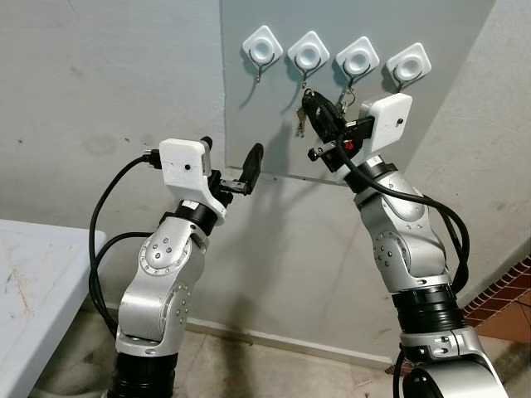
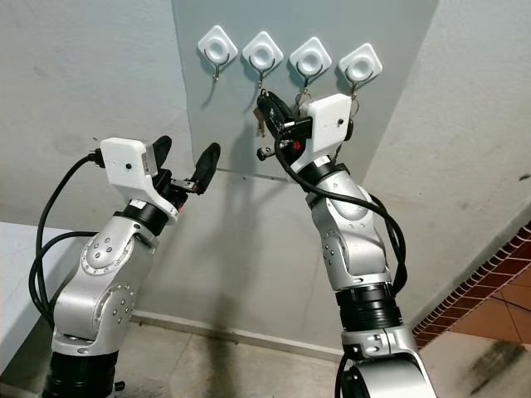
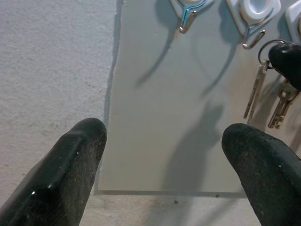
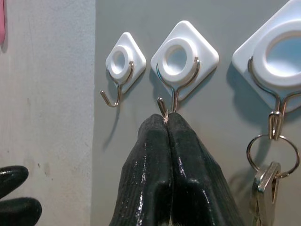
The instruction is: Hang keys on a hook
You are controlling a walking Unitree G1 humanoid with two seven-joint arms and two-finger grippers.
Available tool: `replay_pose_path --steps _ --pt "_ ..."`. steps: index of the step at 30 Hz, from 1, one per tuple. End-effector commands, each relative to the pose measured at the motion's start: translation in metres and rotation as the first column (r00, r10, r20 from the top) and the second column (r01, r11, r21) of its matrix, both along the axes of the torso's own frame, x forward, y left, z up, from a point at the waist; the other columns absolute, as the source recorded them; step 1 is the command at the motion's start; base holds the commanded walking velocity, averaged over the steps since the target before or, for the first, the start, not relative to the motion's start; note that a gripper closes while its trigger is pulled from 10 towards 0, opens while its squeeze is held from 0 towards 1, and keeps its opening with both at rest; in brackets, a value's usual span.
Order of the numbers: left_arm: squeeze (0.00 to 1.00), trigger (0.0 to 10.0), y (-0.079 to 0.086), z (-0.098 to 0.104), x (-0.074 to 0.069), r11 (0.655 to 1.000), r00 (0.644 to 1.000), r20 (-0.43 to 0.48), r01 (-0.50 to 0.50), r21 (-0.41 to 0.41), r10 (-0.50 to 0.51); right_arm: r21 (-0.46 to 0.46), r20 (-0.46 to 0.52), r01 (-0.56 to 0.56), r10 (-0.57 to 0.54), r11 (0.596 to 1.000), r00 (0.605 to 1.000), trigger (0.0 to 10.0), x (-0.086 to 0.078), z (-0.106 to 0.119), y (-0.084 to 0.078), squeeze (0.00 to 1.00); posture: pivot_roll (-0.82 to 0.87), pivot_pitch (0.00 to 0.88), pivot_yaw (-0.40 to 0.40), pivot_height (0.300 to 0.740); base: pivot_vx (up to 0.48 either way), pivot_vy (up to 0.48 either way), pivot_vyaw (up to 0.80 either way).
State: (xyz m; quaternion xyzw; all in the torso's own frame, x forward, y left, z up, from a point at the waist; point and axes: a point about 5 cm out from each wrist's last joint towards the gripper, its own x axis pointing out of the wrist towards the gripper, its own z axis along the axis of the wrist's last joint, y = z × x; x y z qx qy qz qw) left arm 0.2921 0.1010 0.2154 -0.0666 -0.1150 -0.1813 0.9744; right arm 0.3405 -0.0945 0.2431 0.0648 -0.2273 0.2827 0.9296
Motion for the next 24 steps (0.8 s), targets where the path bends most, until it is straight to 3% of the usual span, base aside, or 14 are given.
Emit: replay_pose_path --steps 1,8,24 --pt "0.0 10.0 -0.004 0.007 -0.002 1.0 1.0 0.022 0.022 0.005 -0.022 0.007 0.028 0.012 -0.012 1.0 1.0 10.0 0.002 0.007 -0.003 0.0 0.03 0.031 -0.048 0.74 0.0 0.0 0.0" --pt "0.0 10.0 -0.006 0.009 -0.003 0.999 0.999 0.02 0.034 0.003 -0.034 0.004 0.023 0.037 -0.037 0.999 0.999 10.0 0.001 0.001 -0.007 0.0 0.02 0.033 -0.044 0.74 0.0 0.0 0.0" --pt "0.0 10.0 -0.008 0.009 -0.004 0.999 0.999 0.009 0.041 -0.003 -0.041 -0.044 0.086 0.032 -0.028 0.999 0.996 10.0 0.005 0.012 -0.006 0.0 0.03 0.031 -0.045 0.74 0.0 0.0 0.0"
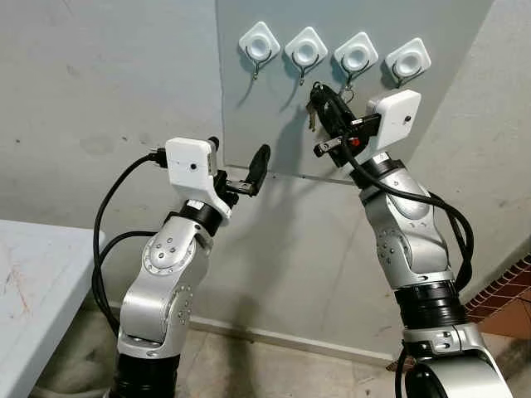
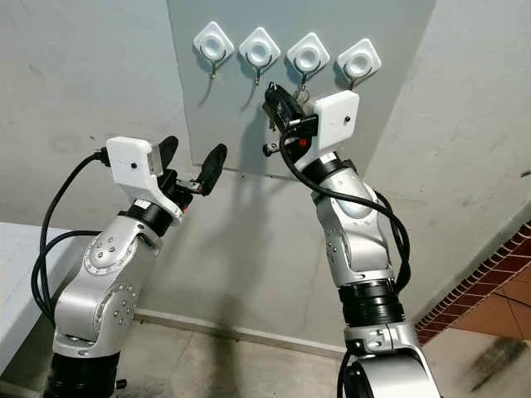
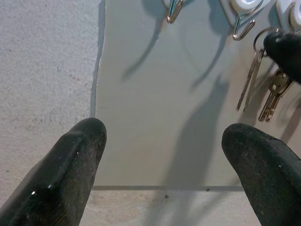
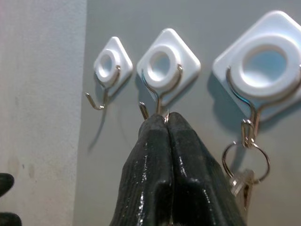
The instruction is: Hang keys on a hook
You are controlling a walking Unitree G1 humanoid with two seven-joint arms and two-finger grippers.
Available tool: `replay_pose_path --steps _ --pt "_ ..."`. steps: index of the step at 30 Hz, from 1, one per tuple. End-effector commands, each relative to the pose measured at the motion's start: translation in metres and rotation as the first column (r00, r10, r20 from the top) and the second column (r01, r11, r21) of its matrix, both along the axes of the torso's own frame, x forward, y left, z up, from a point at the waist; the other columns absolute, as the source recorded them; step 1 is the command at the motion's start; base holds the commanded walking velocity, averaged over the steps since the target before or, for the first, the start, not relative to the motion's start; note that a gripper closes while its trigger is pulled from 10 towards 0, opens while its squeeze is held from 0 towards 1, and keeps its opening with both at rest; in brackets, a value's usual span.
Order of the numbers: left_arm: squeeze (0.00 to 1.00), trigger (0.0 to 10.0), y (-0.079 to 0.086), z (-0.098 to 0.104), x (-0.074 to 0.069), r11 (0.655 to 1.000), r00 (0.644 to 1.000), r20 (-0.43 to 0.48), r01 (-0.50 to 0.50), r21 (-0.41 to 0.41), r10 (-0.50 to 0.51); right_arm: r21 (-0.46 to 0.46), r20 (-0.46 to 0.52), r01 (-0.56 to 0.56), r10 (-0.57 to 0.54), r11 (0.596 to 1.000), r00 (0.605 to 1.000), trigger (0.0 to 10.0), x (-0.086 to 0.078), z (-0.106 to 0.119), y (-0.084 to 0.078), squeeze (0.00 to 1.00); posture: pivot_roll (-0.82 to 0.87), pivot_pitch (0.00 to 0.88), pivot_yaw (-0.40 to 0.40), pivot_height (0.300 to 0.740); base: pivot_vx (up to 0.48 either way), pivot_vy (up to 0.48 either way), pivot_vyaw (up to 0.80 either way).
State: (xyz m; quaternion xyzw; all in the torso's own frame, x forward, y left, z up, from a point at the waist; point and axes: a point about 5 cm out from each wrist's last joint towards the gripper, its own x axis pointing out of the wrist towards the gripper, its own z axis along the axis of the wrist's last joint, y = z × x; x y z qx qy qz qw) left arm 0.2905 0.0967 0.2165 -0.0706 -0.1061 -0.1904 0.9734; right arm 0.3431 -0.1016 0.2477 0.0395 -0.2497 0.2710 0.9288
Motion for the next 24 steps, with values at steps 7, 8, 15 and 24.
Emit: replay_pose_path --steps 7,8,15,24 --pt "0.0 10.0 -0.004 0.007 -0.003 1.0 1.0 0.021 0.018 -0.008 -0.018 -0.036 0.054 -0.017 0.019 0.999 0.998 10.0 0.005 0.014 0.002 0.0 0.03 0.028 -0.048 0.74 0.0 0.0 0.0" --pt "0.0 10.0 -0.004 0.007 -0.003 1.0 1.0 0.02 0.019 -0.008 -0.019 -0.039 0.056 -0.018 0.02 0.999 0.998 10.0 0.005 0.014 0.002 0.0 0.03 0.026 -0.051 0.74 0.0 0.0 0.0" --pt "0.0 10.0 -0.004 0.007 -0.004 1.0 1.0 0.015 0.015 -0.017 -0.015 -0.081 0.082 -0.024 0.031 0.996 0.996 10.0 0.004 0.016 0.004 0.0 0.03 0.022 -0.051 0.74 0.0 0.0 0.0" --pt "0.0 10.0 -0.003 0.007 -0.004 1.0 1.0 0.009 0.012 -0.022 -0.012 -0.147 0.125 -0.019 0.037 0.989 0.991 10.0 0.005 0.018 0.005 0.0 0.03 0.029 -0.051 0.74 0.0 0.0 0.0"
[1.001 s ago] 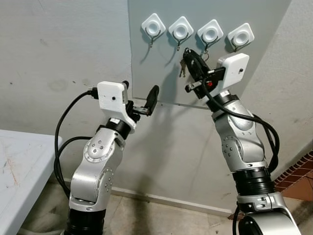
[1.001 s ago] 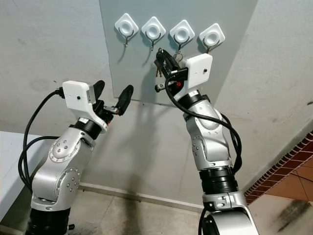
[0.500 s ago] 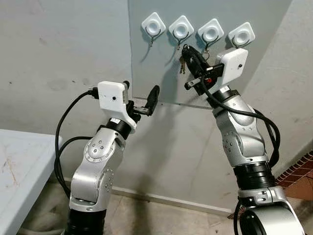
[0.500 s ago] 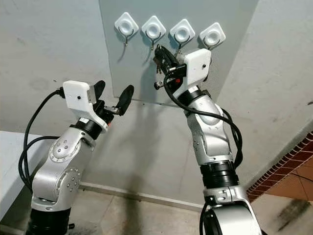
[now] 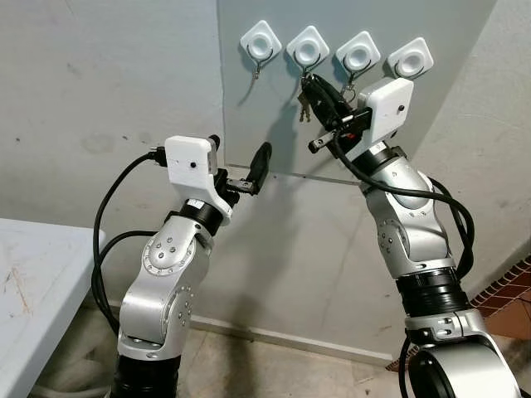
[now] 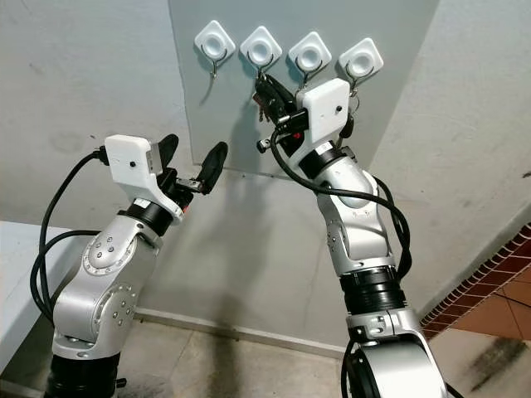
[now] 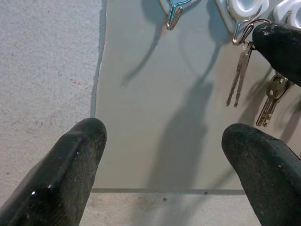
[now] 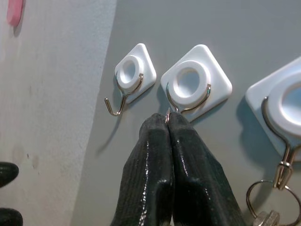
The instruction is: Hang keys on a hook
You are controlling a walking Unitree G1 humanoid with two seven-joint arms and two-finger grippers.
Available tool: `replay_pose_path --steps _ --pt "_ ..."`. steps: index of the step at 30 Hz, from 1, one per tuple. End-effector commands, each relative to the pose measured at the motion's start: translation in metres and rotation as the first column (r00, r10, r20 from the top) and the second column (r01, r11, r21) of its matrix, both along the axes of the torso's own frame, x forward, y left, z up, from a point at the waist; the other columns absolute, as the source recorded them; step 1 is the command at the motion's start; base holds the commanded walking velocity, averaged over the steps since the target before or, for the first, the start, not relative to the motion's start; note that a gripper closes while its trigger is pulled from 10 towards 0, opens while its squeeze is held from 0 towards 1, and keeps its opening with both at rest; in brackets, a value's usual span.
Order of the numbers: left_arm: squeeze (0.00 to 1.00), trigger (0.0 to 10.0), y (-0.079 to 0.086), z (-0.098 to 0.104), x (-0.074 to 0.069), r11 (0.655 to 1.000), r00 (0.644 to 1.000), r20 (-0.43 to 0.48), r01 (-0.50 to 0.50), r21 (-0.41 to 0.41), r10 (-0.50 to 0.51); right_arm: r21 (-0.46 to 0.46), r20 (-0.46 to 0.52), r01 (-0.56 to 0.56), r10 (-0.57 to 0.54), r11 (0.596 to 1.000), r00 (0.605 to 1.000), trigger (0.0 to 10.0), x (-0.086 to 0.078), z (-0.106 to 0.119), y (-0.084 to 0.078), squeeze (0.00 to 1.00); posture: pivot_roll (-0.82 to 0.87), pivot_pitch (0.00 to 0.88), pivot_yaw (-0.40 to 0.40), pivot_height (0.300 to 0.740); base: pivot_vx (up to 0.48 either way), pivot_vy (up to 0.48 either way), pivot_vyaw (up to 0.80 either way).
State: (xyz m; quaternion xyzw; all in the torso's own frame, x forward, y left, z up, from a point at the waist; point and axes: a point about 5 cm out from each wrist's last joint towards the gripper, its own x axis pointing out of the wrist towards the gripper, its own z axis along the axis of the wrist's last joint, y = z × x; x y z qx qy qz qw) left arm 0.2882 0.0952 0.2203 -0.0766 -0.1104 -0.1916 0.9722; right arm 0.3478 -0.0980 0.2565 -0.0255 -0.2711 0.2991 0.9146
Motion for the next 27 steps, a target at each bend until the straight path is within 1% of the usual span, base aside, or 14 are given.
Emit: replay_pose_path --steps 1,5,14,19,20,21,27 --pt "0.0 10.0 -0.0015 0.0027 -0.0021 1.0 1.0 0.003 0.009 -0.009 -0.009 -0.024 0.044 -0.004 0.005 1.0 0.999 10.0 0.0 0.0091 0.0013 0.0 0.03 0.029 -0.051 0.74 0.0 0.0 0.0" --pt "0.0 10.0 -0.0004 0.0024 -0.0022 1.0 1.0 -0.001 0.005 -0.011 -0.005 -0.06 0.065 0.007 -0.003 0.998 0.998 10.0 0.0007 0.0098 0.0001 0.0 0.03 0.034 -0.051 0.74 0.0 0.0 0.0" --pt "0.0 10.0 0.0007 0.0024 -0.0026 1.0 1.0 -0.01 -0.002 -0.019 0.002 -0.191 0.146 0.061 -0.033 0.98 0.989 10.0 0.0024 0.0111 -0.0001 0.0 0.03 0.047 -0.051 0.74 0.0 0.0 0.0" --pt "0.0 10.0 0.001 0.0021 -0.0032 1.0 1.0 -0.013 -0.004 -0.02 0.004 -0.225 0.169 0.075 -0.037 0.972 0.985 10.0 0.0028 0.0116 0.0003 0.0 0.03 0.051 -0.051 0.74 0.0 0.0 0.0" --pt "0.0 10.0 0.001 0.0023 -0.0035 1.0 1.0 -0.014 -0.004 -0.021 0.004 -0.242 0.181 0.084 -0.04 0.967 0.983 10.0 0.0032 0.0119 0.0004 0.0 0.03 0.051 -0.051 0.74 0.0 0.0 0.0" --pt "0.0 10.0 0.0012 0.0022 -0.0037 1.0 1.0 -0.016 -0.005 -0.022 0.004 -0.278 0.206 0.102 -0.044 0.955 0.977 10.0 0.0035 0.0123 0.0008 0.0 0.04 0.054 -0.051 0.74 0.0 0.0 0.0" --pt "0.0 10.0 0.0015 0.0019 -0.0038 1.0 1.0 -0.022 -0.006 -0.028 0.006 -0.332 0.257 0.146 -0.06 0.932 0.964 10.0 0.005 0.0132 0.0007 0.0 0.03 0.056 -0.052 0.74 0.0 0.0 0.0"
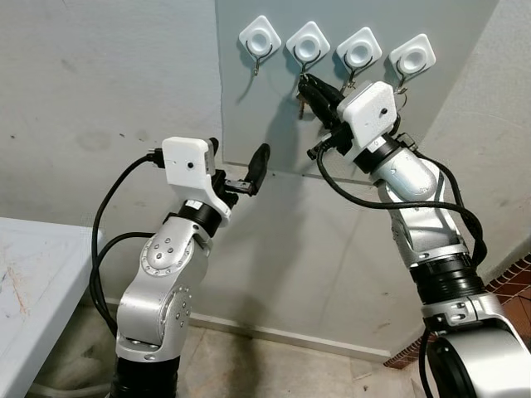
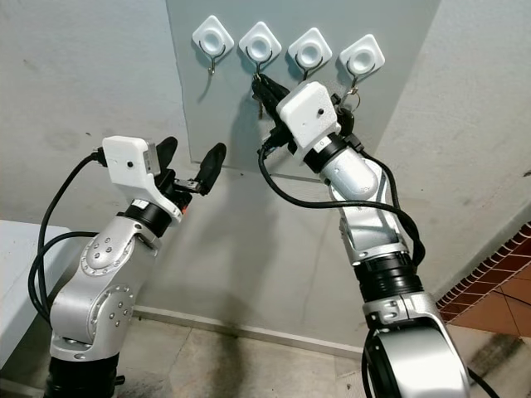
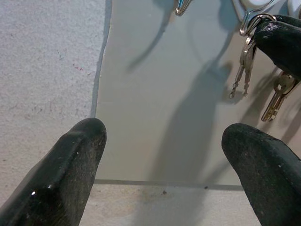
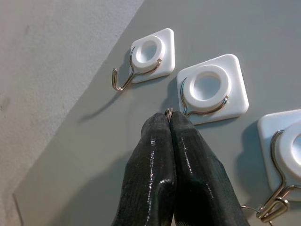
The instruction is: Hang keys on a hook
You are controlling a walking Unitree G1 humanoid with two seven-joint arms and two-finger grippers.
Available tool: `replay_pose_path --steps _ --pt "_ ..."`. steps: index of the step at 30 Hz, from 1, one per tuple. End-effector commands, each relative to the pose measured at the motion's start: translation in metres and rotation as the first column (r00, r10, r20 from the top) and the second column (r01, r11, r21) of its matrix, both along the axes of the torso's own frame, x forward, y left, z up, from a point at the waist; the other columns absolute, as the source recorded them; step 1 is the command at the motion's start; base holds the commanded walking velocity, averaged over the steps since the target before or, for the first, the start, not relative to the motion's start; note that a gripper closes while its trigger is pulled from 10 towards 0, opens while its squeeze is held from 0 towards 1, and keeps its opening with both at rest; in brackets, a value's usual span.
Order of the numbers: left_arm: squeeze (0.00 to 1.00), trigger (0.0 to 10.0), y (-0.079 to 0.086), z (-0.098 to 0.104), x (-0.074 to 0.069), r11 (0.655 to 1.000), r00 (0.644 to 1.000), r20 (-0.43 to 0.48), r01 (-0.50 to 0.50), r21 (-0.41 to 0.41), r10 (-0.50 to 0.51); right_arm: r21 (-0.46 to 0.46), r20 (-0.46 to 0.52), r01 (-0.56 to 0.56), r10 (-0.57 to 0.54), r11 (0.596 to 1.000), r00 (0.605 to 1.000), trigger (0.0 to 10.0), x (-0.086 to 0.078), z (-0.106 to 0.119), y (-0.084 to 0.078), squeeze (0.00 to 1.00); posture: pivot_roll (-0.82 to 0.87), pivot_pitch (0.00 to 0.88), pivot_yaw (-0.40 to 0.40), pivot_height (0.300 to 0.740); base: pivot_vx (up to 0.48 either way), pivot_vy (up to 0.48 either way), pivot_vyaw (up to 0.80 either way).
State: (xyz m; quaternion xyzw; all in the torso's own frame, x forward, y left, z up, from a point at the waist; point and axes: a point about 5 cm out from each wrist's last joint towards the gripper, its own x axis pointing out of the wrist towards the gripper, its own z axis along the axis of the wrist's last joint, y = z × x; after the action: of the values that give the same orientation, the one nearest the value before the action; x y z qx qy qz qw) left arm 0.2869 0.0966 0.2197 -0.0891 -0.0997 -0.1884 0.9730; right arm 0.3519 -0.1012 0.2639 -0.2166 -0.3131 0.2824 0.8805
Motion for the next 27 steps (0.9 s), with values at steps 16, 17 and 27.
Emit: replay_pose_path --steps 16,17,27 --pt "0.0 10.0 0.0 0.002 -0.003 1.0 1.0 -0.005 -0.002 -0.014 0.002 -0.039 0.086 0.029 -0.025 0.999 0.996 10.0 0.003 0.012 0.0 0.0 0.03 0.06 -0.049 0.74 0.0 0.0 0.0" --pt "0.0 10.0 0.0 0.002 -0.003 1.0 1.0 -0.005 -0.002 -0.014 0.002 -0.036 0.09 0.029 -0.025 0.999 0.996 10.0 0.003 0.013 0.0 0.0 0.03 0.06 -0.049 0.74 0.0 0.0 0.0" --pt "0.0 10.0 -0.001 0.002 -0.004 1.0 1.0 -0.01 0.001 -0.016 -0.002 -0.036 0.156 0.007 -0.002 0.999 0.988 10.0 -0.003 0.02 0.004 0.0 0.04 0.057 -0.047 0.74 0.0 0.0 0.0"
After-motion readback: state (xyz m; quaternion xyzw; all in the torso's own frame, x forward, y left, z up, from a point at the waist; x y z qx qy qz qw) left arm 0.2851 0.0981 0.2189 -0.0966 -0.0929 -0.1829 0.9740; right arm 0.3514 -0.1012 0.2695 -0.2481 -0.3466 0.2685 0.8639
